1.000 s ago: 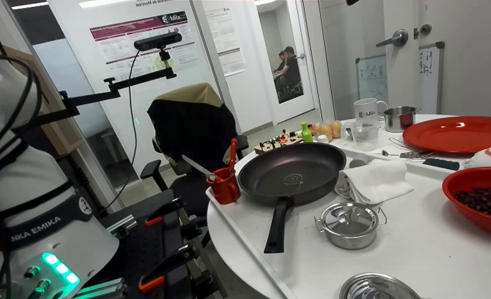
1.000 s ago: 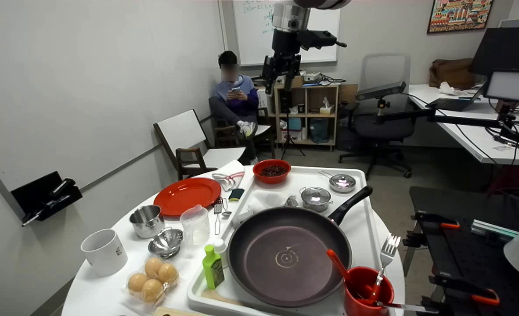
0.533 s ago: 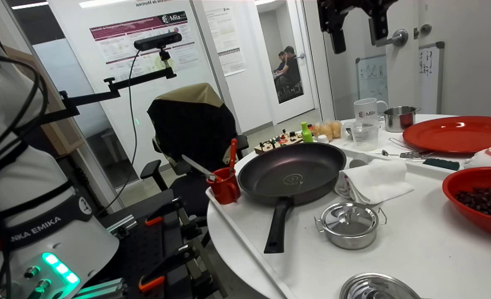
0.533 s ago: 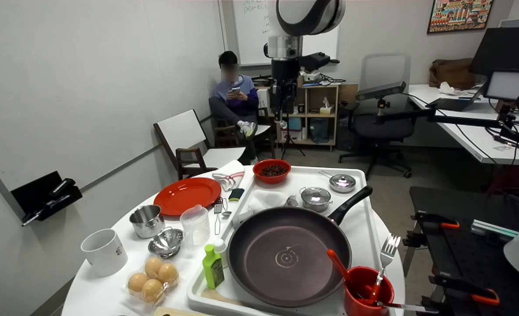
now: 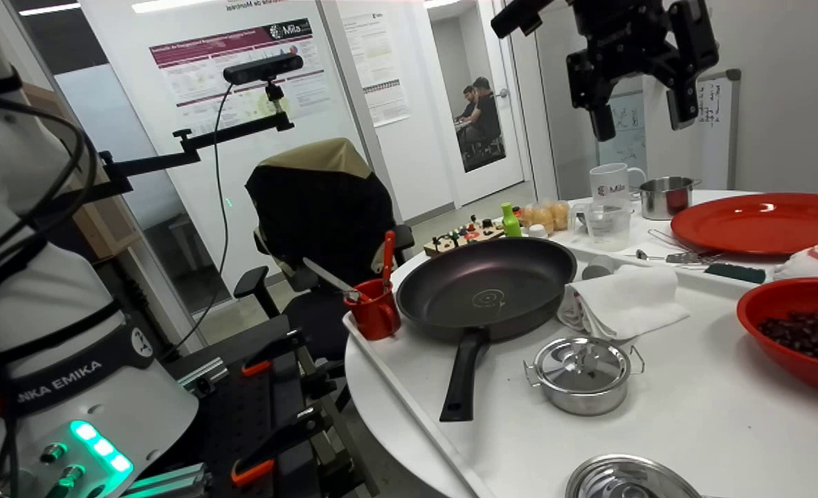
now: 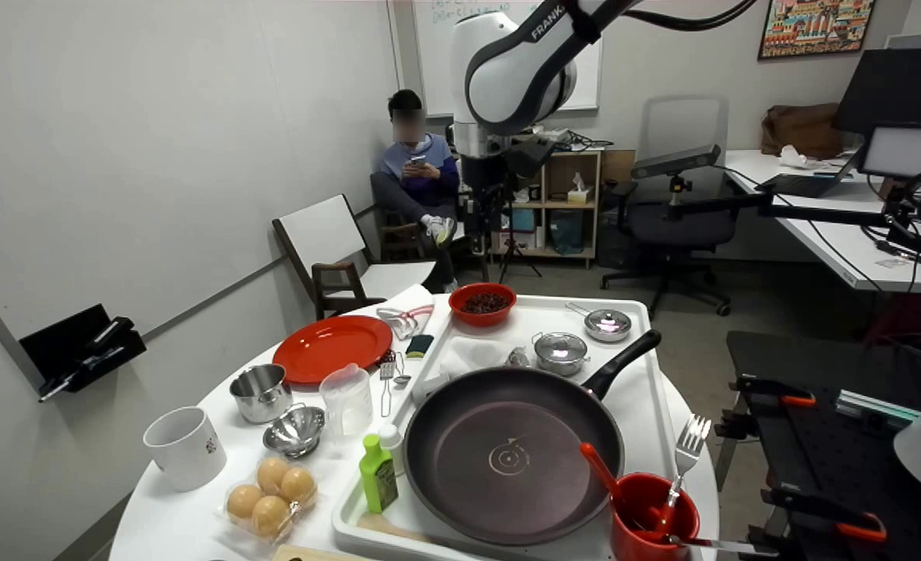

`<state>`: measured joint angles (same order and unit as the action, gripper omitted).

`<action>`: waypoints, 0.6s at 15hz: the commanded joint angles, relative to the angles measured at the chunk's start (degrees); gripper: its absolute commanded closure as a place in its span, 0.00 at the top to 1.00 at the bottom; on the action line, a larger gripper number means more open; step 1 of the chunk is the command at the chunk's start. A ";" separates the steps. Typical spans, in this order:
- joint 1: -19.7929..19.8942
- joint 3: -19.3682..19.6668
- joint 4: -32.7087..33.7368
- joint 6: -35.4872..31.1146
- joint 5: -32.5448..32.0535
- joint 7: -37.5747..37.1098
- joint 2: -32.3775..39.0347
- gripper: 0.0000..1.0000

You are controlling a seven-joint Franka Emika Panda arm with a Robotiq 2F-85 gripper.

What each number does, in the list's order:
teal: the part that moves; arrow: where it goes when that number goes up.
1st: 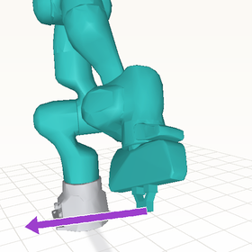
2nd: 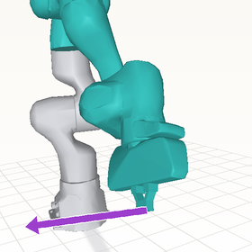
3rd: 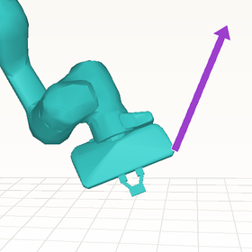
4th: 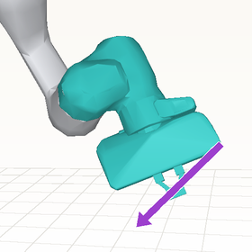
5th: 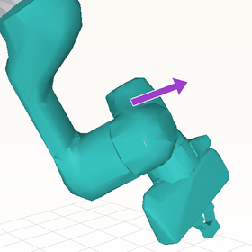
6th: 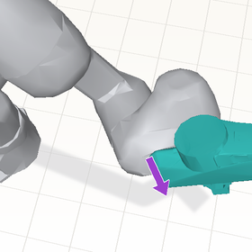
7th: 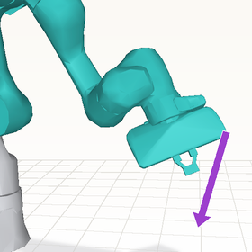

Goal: Use the white cloth to wipe the pan

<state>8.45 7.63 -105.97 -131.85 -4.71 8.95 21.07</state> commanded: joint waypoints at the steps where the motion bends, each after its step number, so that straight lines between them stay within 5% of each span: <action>1: -1.11 0.11 1.39 -4.06 -3.09 -2.59 3.88 1.00; 9: -4.46 1.91 -0.17 -11.28 -9.52 -8.95 7.85 1.00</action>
<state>6.03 7.82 -106.01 -141.21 -10.92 3.29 28.19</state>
